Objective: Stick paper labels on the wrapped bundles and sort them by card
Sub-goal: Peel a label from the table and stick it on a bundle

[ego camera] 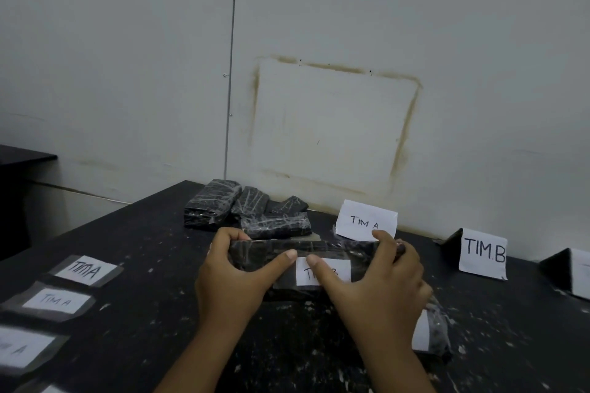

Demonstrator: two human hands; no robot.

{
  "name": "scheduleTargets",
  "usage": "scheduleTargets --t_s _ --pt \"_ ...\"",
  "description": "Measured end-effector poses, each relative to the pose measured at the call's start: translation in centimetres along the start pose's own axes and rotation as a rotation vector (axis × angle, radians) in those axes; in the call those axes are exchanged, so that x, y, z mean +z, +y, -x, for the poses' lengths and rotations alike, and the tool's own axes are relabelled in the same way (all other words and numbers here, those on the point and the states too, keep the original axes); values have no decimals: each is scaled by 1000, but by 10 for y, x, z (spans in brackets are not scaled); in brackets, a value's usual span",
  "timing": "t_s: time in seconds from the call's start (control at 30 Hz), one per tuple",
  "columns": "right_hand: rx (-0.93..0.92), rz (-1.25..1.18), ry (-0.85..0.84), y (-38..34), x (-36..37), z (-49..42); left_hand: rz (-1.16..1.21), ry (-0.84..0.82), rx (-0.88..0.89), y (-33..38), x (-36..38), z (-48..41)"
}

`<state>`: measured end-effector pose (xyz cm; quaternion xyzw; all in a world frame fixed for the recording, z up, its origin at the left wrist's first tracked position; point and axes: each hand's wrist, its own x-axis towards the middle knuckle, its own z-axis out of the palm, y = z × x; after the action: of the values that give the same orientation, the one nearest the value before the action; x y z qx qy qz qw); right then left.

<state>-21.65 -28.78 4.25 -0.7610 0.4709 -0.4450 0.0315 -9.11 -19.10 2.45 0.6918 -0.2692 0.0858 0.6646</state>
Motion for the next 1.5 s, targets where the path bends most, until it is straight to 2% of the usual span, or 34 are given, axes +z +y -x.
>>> scheduleTargets --t_s 0.17,0.4,0.5,0.7,1.03,1.3,1.4,1.5 --pt "64 -140 -122 -1 -6 -5 20 5 27 2 -1 0" --pt "27 -318 -87 9 -2 -11 -3 11 -5 1 -2 -3" --pt "12 -292 -47 9 1 -8 -142 12 1 -2 -1 -1" --pt "8 5 9 -4 6 6 -265 24 -30 1 3 -1" --pt "102 -213 -108 -4 -1 -1 -230 51 -37 -1 2 -3" --pt "66 -340 -61 6 0 -8 -172 35 -22 -6 3 -3" --pt "29 -294 -27 4 1 -4 -177 47 50 -4 3 1" --pt "8 -130 0 -2 5 4 -229 32 99 -1 3 3"
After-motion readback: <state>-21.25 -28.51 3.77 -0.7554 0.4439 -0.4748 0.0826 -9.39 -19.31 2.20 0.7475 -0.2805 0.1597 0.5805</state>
